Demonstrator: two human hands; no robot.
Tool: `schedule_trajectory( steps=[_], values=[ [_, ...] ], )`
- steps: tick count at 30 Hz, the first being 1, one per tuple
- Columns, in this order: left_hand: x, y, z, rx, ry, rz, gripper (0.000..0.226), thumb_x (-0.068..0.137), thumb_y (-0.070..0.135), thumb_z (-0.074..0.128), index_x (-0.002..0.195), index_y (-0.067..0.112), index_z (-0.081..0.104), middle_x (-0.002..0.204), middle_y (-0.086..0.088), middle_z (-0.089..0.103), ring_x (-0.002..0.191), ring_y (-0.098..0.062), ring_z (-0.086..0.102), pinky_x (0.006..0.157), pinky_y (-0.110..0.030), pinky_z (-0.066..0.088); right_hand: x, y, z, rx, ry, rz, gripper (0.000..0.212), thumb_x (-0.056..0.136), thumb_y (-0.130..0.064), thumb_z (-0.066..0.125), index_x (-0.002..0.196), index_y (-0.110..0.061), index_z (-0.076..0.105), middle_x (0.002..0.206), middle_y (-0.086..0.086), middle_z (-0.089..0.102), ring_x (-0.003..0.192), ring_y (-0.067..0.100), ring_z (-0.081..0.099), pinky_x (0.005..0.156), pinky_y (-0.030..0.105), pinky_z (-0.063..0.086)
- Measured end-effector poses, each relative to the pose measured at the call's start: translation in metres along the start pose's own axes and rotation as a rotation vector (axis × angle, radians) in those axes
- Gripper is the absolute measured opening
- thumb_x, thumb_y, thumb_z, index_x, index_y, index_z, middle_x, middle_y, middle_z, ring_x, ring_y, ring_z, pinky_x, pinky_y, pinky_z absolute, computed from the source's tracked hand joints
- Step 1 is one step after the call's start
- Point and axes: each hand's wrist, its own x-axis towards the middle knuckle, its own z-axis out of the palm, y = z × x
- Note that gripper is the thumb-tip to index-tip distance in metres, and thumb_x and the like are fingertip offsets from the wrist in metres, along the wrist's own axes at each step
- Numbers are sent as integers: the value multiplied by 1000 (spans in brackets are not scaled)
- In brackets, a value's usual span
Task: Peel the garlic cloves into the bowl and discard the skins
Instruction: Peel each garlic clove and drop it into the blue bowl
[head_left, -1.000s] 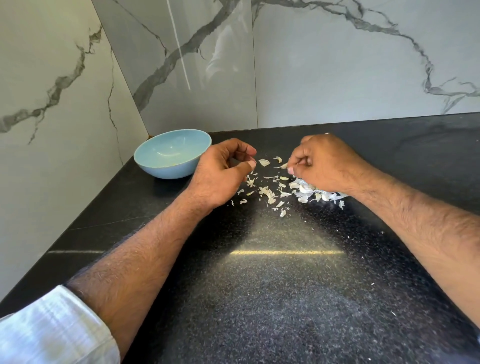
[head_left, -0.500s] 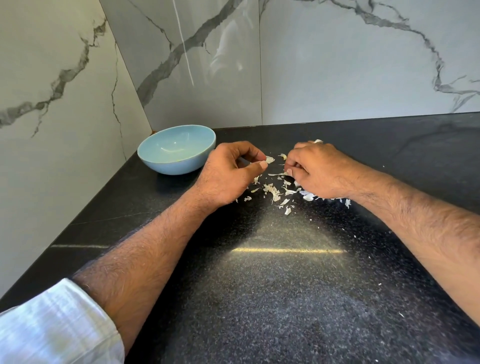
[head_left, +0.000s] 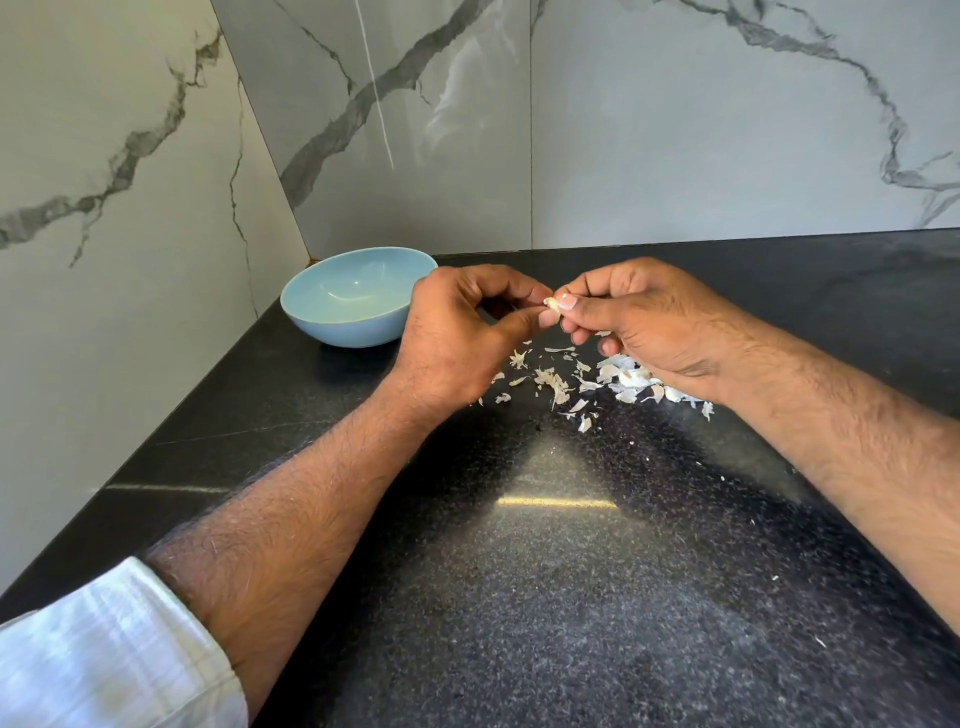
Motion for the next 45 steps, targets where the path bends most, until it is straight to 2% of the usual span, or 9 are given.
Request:
schedule_trajectory(
  steps=[9,16,20,22,26,32,36,40,45],
  values=[
    [0,1,3,94,24,26,8,92,18,85,96,15,79,83,9,76,70,-5,69,66,-19,54,-7,-8,7,-273,96,-59,20,102,-38,66,96,-27,82,80,-8,78,73,2,68,75,30,56],
    [-1,3,4,155,44,46,7,94,20,83,97,16,78,82,11,74,70,-5,67,65,-22,56,-8,-13,5,-249,75,-91,13,101,-26,69,97,-28,82,81,-7,79,76,5,70,63,19,50],
    [-3,6,6,224,54,108,7,94,19,82,96,15,77,82,10,72,72,-7,65,64,-24,54,-11,-14,9,-345,97,-155,16,101,-23,67,92,-30,79,81,2,78,87,42,72,72,59,60],
    [-4,8,7,264,73,150,7,94,19,81,95,14,76,83,8,71,75,-10,65,65,-28,56,-11,-14,9,-360,110,-167,13,100,-22,67,94,-27,78,82,6,77,87,49,70,74,67,58],
    [-4,8,8,269,94,169,7,94,18,80,95,13,75,83,7,71,74,-10,65,66,-31,56,-10,-12,9,-314,131,-182,13,99,-17,69,98,-25,80,82,-3,78,84,39,73,76,61,61],
    [-4,7,6,148,47,193,23,98,12,76,121,17,79,97,10,78,82,-9,71,74,-26,59,-6,-10,6,-164,125,-143,10,96,-8,71,98,-14,79,84,2,80,77,11,74,70,26,58],
    [-3,3,7,95,63,161,16,98,13,78,113,15,82,98,12,80,82,-3,74,73,-23,58,-7,-12,6,-13,112,-108,6,96,-6,72,98,-7,78,85,8,79,76,13,70,67,24,56],
    [-3,2,8,-235,68,-71,8,96,7,78,103,10,78,91,-2,81,80,-21,80,65,-33,63,-10,-14,3,122,147,-49,5,92,-6,77,97,-5,78,86,14,79,74,18,68,65,30,54],
    [-3,8,6,-458,85,-200,9,93,0,78,97,6,73,91,-22,78,80,-30,81,64,-31,63,-12,-15,-3,-50,275,-208,9,87,-10,83,95,-12,80,82,8,78,71,15,68,59,28,57]
  ],
)
